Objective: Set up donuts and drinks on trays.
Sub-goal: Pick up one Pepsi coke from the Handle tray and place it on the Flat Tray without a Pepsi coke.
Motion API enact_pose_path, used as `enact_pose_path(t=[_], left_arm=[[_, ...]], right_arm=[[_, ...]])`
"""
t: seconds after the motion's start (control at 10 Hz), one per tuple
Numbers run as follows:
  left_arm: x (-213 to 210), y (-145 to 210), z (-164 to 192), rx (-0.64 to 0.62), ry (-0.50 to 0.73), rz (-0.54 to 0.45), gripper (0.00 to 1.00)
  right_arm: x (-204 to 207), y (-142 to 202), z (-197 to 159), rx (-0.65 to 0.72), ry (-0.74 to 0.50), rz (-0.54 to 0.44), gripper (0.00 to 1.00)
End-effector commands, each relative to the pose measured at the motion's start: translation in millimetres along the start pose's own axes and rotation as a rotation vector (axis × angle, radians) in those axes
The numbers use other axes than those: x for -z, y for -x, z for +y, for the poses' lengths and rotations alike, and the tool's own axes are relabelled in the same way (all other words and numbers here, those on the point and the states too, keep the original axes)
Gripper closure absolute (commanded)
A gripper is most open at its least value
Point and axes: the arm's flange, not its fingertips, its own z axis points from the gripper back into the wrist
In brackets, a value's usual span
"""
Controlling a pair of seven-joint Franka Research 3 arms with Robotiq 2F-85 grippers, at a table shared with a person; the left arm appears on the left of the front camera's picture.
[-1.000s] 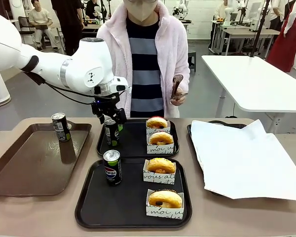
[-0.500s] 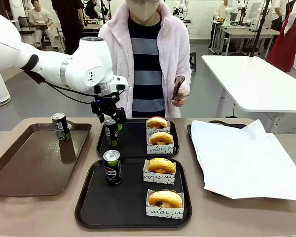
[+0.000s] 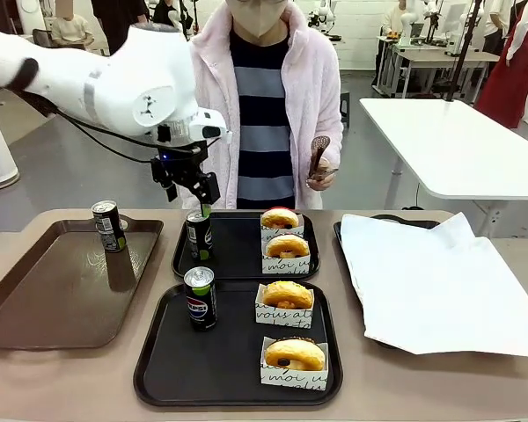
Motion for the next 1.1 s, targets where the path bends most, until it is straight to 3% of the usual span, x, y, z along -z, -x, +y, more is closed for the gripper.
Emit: enact_pose_path(t=[0.0, 0.1, 0.2, 0.8, 1.0], left_arm=[[-8.4, 26.7, 0.2, -0.035, 0.013, 0.000, 0.00], [-13.0, 32.1, 2.4, -0.041, 0.025, 0.002, 0.00], [-12.0, 11.2, -1.7, -0.005, -0.002, -0.001, 0.00], [-9.8, 14.4, -2.5, -0.009, 0.004, 0.008, 0.00], [-23.6, 82.1, 55.7, -0.131, 0.061, -0.023, 0.00]], right_arm=[[-0.8, 0.1, 1.1, -0.008, -0.013, -0.004, 0.00], [-0.8, 0.1, 1.1, -0.008, -0.013, -0.004, 0.00], [-0.8, 0.1, 1.1, -0.008, -0.013, -0.004, 0.00], [-0.8, 0.1, 1.1, -0.008, -0.013, -0.004, 0.00], [-0.8, 0.1, 1.1, -0.008, -0.013, -0.004, 0.00]])
